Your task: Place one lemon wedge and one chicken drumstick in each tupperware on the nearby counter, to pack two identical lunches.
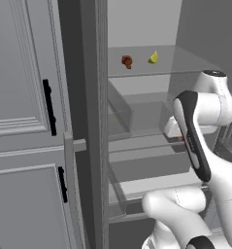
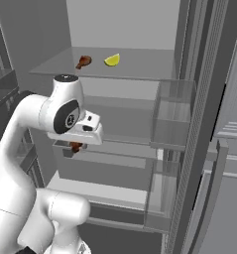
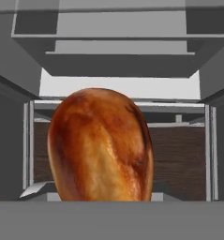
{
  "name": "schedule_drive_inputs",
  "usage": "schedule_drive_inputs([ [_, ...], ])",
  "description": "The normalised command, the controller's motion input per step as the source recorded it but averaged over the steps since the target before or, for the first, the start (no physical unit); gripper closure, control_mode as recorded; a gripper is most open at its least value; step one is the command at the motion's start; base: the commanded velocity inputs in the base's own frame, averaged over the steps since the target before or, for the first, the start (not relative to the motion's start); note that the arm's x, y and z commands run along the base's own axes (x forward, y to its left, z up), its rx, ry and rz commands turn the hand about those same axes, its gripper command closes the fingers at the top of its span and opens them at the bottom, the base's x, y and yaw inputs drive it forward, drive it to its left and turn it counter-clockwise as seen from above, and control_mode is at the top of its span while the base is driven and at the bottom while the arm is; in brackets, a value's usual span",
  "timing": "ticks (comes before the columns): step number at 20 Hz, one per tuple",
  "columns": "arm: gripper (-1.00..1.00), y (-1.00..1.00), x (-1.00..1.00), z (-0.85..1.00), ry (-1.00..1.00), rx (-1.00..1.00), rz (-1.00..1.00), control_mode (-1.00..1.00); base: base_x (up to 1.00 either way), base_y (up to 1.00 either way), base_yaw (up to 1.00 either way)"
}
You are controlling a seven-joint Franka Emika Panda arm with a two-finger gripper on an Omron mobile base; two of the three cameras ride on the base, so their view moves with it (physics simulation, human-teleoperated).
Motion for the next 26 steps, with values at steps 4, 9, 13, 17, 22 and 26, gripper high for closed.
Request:
schedule_drive_inputs([
  [4,1.00,0.00,-0.03,0.00,0.00,0.00,-0.02,-1.00,0.00,0.00,0.00],
  [9,1.00,0.00,-0.05,0.00,0.00,0.00,0.00,1.00,-0.12,0.00,0.00],
  [13,1.00,0.00,0.00,0.00,0.00,0.00,0.00,1.00,-0.97,-0.01,0.00],
  [17,1.00,0.00,0.00,0.00,0.00,0.00,0.00,1.00,-1.00,-0.06,0.00],
  [22,1.00,0.00,0.00,0.00,0.00,0.00,0.00,1.00,-0.95,-0.11,-0.01],
  [26,1.00,0.00,0.00,0.00,0.00,0.00,0.00,1.00,-0.62,-0.02,0.02],
])
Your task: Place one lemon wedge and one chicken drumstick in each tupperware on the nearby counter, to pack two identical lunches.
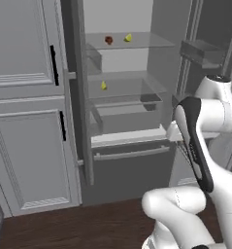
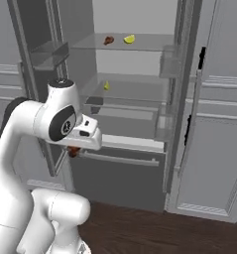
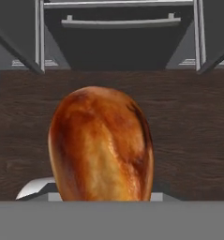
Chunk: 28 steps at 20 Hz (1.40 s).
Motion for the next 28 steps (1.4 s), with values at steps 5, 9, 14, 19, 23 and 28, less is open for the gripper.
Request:
schedule_drive_inputs([
  [5,1.00,0.00,0.00,0.00,0.00,0.00,0.00,1.00,-0.03,0.52,0.77],
  [9,1.00,0.00,0.00,0.00,0.00,0.00,0.00,1.00,0.00,0.49,0.98],
  [14,1.00,0.00,0.00,0.00,0.00,0.00,0.00,1.00,0.03,0.49,0.94],
  [19,1.00,0.00,0.00,0.00,0.00,0.00,0.00,1.00,0.70,0.24,0.76],
  [23,1.00,0.00,0.00,0.00,0.00,0.00,0.00,1.00,1.00,-0.22,0.43],
  [28,1.00,0.00,0.00,0.00,0.00,0.00,0.00,1.00,0.67,-0.64,0.09],
])
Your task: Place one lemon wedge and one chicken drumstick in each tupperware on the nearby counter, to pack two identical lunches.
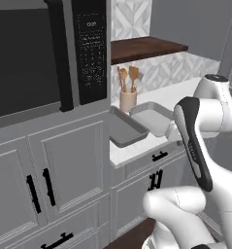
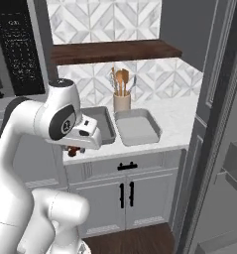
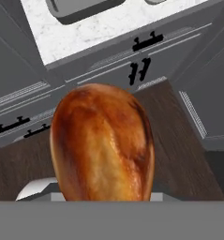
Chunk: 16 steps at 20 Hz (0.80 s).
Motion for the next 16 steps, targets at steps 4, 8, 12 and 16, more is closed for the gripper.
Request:
schedule_drive_inputs([
  [4,1.00,0.00,0.00,0.00,0.00,0.00,0.00,1.00,0.68,-0.17,-0.07],
  [8,1.00,0.00,0.00,0.00,0.00,0.00,0.00,1.00,0.95,0.20,-0.04],
  [12,1.00,0.00,0.00,0.00,0.00,0.00,0.00,1.00,0.27,0.03,0.00],
  [16,1.00,0.00,0.00,0.00,0.00,0.00,0.00,1.00,0.00,0.00,0.00],
])
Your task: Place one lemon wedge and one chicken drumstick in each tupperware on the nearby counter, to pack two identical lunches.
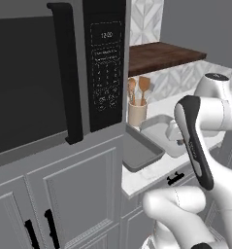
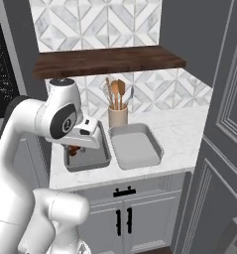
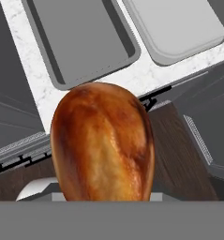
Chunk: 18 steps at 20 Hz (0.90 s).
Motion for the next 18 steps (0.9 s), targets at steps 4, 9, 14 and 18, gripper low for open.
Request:
schedule_drive_inputs([
  [4,1.00,0.00,0.00,0.00,0.00,0.00,0.00,1.00,0.72,-0.04,0.15],
  [9,1.00,-0.04,0.60,0.00,0.00,0.00,0.19,-1.00,0.40,-0.03,0.12],
  [14,1.00,-0.03,0.84,-0.02,0.00,0.00,0.25,-1.00,0.00,0.00,0.00],
  [18,1.00,0.00,1.00,-0.18,0.00,0.00,0.09,-1.00,0.00,0.00,0.00],
])
